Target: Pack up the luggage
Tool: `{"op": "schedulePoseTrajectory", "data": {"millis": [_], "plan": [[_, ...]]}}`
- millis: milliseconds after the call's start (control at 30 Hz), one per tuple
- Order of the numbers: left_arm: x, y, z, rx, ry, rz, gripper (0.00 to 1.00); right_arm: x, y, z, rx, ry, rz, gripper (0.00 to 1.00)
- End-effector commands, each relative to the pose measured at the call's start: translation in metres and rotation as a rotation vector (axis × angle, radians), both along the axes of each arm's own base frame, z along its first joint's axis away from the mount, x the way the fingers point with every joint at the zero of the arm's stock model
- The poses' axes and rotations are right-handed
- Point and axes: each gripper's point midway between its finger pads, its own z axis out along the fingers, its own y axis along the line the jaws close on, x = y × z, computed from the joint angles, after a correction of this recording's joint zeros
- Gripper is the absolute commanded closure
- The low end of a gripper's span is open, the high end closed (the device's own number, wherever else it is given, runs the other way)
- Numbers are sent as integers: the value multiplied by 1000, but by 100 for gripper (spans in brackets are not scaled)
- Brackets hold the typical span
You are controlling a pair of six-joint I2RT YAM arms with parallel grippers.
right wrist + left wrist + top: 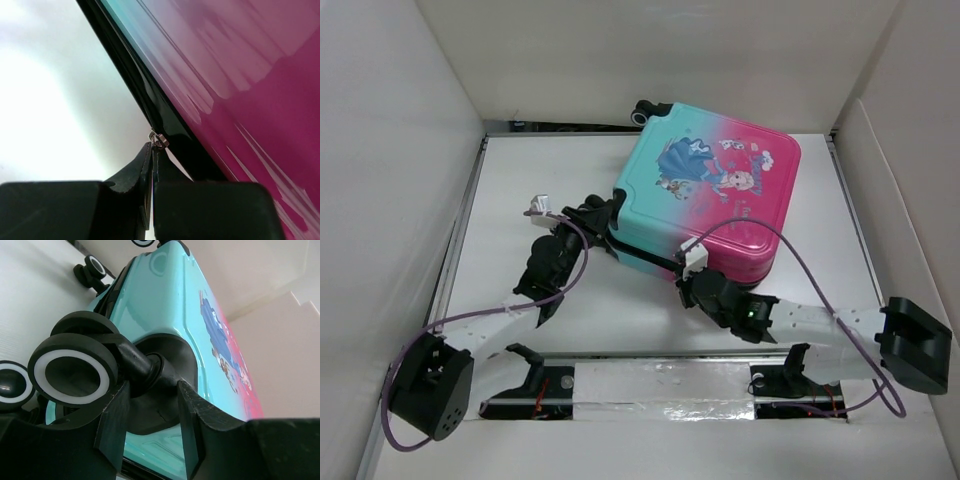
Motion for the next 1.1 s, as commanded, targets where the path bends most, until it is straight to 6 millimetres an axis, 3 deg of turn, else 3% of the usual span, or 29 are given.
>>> {"op": "schedulePoseTrajectory", "data": {"millis": [0, 67, 100, 167, 233, 267, 333, 400, 467, 600, 633, 667, 700, 733, 767, 800, 867, 933, 967, 1000, 1033, 1067], "plan": [[-58, -82, 17, -89, -40, -410, 100, -5, 69, 94, 342, -131, 137, 100], [-66, -93, 19, -95, -40, -443, 100, -1, 82, 94, 329, -157, 166, 100], [-76, -103, 22, -103, -45, -475, 100, 0, 91, 103, 335, -173, 189, 100], [-85, -111, 27, -116, -49, -504, 100, 3, 105, 95, 295, -177, 221, 100], [-101, -121, 31, -141, -43, -554, 100, 1, 121, 107, 329, -200, 273, 100], [-108, -121, 39, -157, -61, -566, 100, 5, 126, 99, 314, -200, 285, 100], [-119, -120, 40, -170, -55, -571, 100, 4, 140, 107, 348, -212, 322, 100], [-123, -112, 50, -169, -70, -548, 100, 6, 152, 97, 335, -207, 362, 100], [-134, -108, 59, -182, -84, -563, 100, 16, 158, 102, 353, -221, 356, 100], [-135, -97, 61, -157, -80, -496, 100, 7, 167, 95, 372, -194, 439, 100], [-132, -94, 51, -118, -53, -472, 100, 3, 164, 95, 378, -190, 450, 100], [-131, -88, 55, -111, -64, -446, 94, -2, 158, 93, 384, -179, 456, 100], [-124, -79, 58, -85, -82, -387, 80, -9, 146, 74, 363, -149, 454, 100], [-120, -73, 59, -61, -87, -349, 63, -24, 139, 84, 391, -150, 497, 100], [-117, -64, 55, -30, -74, -307, 38, -30, 131, 80, 394, -133, 501, 100], [-108, -51, 58, -11, -78, -224, 29, -39, 117, 60, 363, -97, 510, 100], [-95, -32, 64, 7, -101, -120, 12, -50, 99, 66, 371, -95, 518, 100], [-75, -11, 80, 2, -134, -13, 10, -60, 83, 52, 327, -56, 524, 100], [-64, -13, 78, 30, -139, -7, 11, -64, 76, 64, 340, -78, 537, 100], [-58, -22, 95, 25, -170, -55, 11, -68, 72, 65, 335, -76, 550, 100], [-47, -24, 99, 38, -167, -69, 11, -72, 66, 58, 304, -50, 555, 100], [-21, -25, 83, 105, -123, -68, 12, -76, 60, 70, 323, -73, 564, 100]]}}
